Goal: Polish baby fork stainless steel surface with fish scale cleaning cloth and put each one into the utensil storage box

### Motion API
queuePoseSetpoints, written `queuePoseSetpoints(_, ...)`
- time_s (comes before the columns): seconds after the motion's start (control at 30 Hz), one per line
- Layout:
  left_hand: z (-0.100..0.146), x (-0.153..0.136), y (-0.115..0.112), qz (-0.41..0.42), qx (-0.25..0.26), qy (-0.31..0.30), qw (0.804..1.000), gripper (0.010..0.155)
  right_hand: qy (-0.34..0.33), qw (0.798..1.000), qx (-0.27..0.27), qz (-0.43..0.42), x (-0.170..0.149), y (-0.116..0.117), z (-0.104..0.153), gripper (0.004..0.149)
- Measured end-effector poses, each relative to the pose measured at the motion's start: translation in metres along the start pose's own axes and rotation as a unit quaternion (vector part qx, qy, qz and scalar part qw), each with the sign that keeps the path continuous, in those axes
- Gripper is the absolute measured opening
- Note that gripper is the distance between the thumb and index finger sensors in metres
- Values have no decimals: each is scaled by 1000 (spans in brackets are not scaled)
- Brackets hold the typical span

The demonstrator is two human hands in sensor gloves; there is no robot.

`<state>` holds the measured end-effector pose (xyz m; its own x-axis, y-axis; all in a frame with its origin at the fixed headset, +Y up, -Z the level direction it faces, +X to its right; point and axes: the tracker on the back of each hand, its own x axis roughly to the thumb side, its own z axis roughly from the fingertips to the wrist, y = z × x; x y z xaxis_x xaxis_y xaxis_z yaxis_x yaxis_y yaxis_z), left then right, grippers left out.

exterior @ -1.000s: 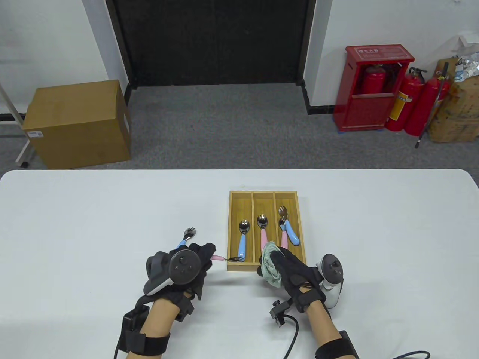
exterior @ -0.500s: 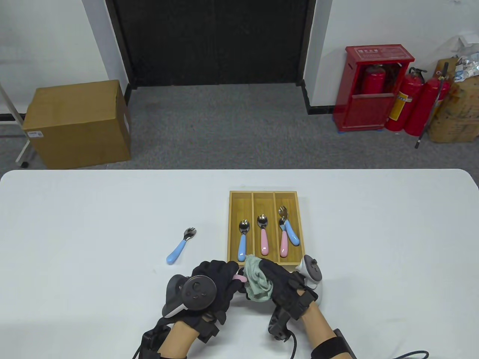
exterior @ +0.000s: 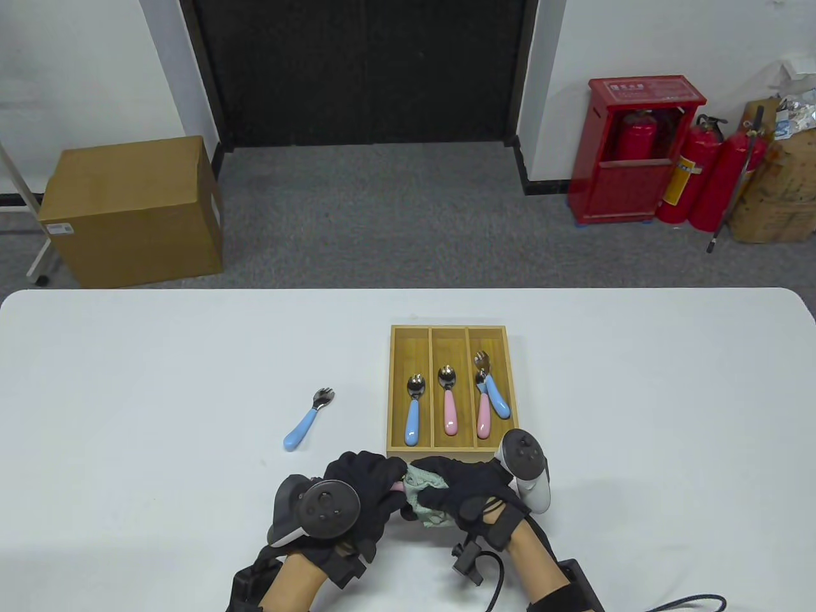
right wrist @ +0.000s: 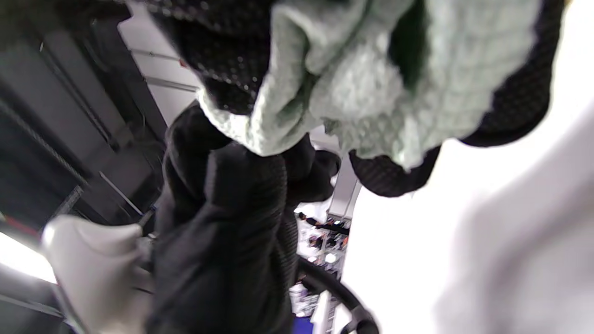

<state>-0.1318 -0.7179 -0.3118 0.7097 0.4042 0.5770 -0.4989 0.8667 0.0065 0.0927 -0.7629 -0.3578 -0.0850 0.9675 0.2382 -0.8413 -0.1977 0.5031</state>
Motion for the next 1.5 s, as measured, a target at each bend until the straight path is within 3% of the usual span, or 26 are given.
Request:
queuePoseSetpoints(0.23, -3, 1, 1, -7, 7, 35, 999, 53, -25, 996, -79, 42, 8, -6, 1, 55)
queuePoseSetpoints(0.43, -4, -1, -1, 31, 31, 66, 997, 54, -43, 977, -203, 41, 11, -14, 9, 53)
queuePoseSetpoints(0.53, -3, -4, -2, 58, 30, 68, 996, 54, -46, 980, -194, 27, 9, -15, 9, 53)
queuePoseSetpoints(0.6, -2, -6, -2, 66, 28, 62, 995, 53, -36, 988, -149, -6, 4, -15, 7, 54)
queuePoseSetpoints(0.73, 0, -1, -2, 40, 0, 12, 999, 52, 34, 999, 17, -30, -3, -1, 2, 57)
queuePoseSetpoints(0.97, 2, 8, -2, -4, -6, -37, 999, 51, 92, 989, 115, -1, -6, 6, -1, 58)
queuePoseSetpoints(1.17, 0, 10, -3, -21, 6, -23, 999, 51, 47, 995, 61, 58, 0, 0, -2, 56)
queuePoseSetpoints(1.5, 0, 1, 2, 23, 36, 52, 998, 50, -17, 993, -53, 106, 10, -1, -2, 55)
